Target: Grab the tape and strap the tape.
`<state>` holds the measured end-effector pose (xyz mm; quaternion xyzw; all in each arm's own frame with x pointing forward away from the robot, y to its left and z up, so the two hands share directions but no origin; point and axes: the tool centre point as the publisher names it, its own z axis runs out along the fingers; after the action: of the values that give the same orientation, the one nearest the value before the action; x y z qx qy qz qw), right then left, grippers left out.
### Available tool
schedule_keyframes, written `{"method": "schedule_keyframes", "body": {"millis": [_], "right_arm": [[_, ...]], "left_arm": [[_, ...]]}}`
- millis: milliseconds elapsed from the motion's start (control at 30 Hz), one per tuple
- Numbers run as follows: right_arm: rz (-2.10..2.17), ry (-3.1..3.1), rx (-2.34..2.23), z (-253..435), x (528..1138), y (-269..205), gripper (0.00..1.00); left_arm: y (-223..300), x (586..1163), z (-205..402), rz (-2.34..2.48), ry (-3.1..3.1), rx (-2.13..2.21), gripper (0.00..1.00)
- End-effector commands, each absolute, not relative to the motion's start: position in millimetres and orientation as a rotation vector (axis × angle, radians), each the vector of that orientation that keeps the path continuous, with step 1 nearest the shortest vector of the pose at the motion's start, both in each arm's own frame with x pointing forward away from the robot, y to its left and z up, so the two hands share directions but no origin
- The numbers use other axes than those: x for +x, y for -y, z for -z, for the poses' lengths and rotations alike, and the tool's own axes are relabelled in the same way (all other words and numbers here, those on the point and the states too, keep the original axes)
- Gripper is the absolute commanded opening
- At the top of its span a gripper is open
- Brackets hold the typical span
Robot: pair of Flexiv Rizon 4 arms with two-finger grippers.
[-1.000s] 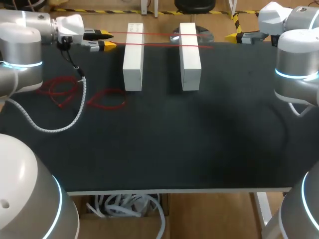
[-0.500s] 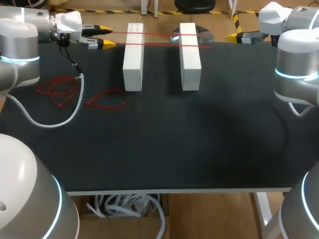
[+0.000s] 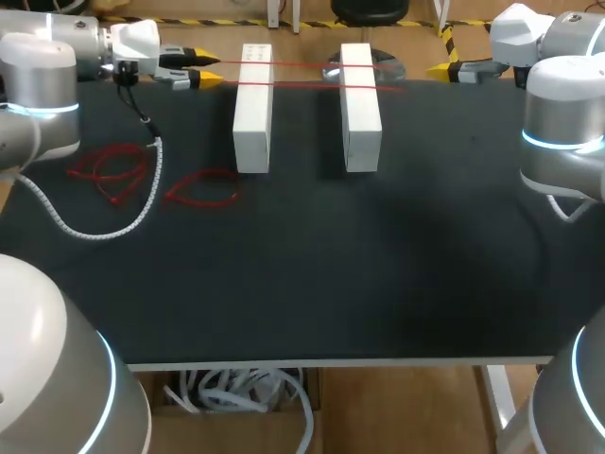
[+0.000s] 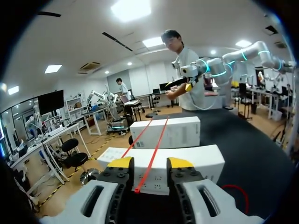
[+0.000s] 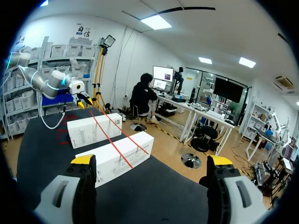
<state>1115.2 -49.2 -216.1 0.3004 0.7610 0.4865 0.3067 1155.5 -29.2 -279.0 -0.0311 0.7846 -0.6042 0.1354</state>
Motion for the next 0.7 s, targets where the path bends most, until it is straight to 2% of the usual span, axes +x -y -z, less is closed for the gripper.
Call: {"method": "schedule_keyframes", "body": {"millis": [33, 67, 100, 200, 267, 333, 367, 433, 567, 700], "right_arm": [[-1.289, -2.012, 0.794, 216, 1115, 50, 1.00], [-1.289, -2.012, 0.794, 216, 1115, 50, 1.00], [-1.289, -2.012, 0.794, 216, 1115, 50, 1.00], [-1.289, -2.012, 0.794, 216, 1115, 50, 1.00], [-1.289, -2.012, 0.794, 216, 1115, 50, 1.00], [-1.289, -2.012, 0.794, 216, 1115, 50, 1.00], [-1.289, -2.012, 0.794, 216, 1115, 50, 1.00], [-1.289, -2.012, 0.794, 216, 1115, 50, 1.00], [-1.289, -2.012, 0.794, 216, 1115, 50, 1.00], [-1.289, -2.012, 0.794, 216, 1115, 50, 1.00]], "left_arm": [[28, 1166, 285, 1.777, -2.279, -0.068, 0.35], [27, 1166, 286, 1.778, -2.279, -0.068, 0.29], [27, 1166, 287, 1.778, -2.280, -0.066, 0.30], [26, 1168, 289, 1.779, -2.285, -0.057, 0.38], [26, 1169, 291, 1.785, -2.288, -0.049, 0.29], [26, 1170, 291, 1.787, -2.288, -0.048, 0.31], [26, 1170, 292, 1.788, -2.288, -0.048, 0.36], [25, 1171, 293, 1.794, -2.289, -0.045, 0.32], [25, 1172, 296, 1.801, -2.294, -0.033, 0.39], [24, 1172, 300, 1.806, -2.297, -0.028, 0.37]]}}
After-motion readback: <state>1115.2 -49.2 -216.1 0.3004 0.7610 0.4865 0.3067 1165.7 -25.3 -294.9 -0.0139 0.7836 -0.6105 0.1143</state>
